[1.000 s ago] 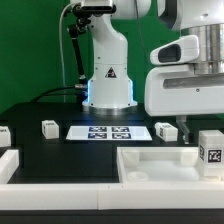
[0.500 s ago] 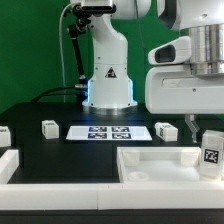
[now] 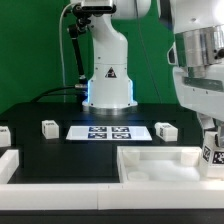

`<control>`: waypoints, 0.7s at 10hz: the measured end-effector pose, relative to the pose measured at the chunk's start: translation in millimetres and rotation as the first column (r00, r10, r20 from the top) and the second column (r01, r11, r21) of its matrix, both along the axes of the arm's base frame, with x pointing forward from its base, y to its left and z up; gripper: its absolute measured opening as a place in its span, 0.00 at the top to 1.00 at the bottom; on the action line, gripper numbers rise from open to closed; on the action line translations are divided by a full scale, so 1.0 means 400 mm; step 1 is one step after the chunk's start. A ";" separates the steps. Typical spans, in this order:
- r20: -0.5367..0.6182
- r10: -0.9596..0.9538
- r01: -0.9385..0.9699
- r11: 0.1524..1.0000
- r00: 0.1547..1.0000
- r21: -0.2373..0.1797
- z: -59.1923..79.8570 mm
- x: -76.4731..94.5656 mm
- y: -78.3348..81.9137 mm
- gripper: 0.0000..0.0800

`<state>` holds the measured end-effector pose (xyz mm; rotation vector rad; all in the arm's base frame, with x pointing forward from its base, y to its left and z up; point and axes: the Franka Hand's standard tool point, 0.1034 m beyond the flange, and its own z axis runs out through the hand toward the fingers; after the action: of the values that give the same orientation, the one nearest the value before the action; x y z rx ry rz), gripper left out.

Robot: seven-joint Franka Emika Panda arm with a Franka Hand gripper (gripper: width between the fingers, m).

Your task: Assemble square table

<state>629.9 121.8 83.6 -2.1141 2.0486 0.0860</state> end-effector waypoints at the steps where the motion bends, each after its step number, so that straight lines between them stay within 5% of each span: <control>1: -0.001 -0.059 0.059 0.998 0.998 0.012 0.000 -0.001 0.001 0.63; 2: 0.000 -0.048 0.048 0.999 0.999 0.010 -0.001 -0.002 0.001 0.63; 3: -0.004 0.064 -0.064 0.998 0.998 -0.009 -0.003 -0.010 0.006 0.51; 4: -0.021 0.264 -0.265 0.963 0.964 -0.048 -0.002 -0.015 0.017 0.30; 7: 0.006 0.589 -0.586 0.805 0.808 -0.096 -0.004 -0.010 0.021 0.21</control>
Offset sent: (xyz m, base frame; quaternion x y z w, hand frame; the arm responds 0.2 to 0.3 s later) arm -0.0032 0.0048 0.0030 -0.1018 0.0832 -0.3330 0.9337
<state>626.0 130.0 81.9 -2.7091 1.3158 0.0434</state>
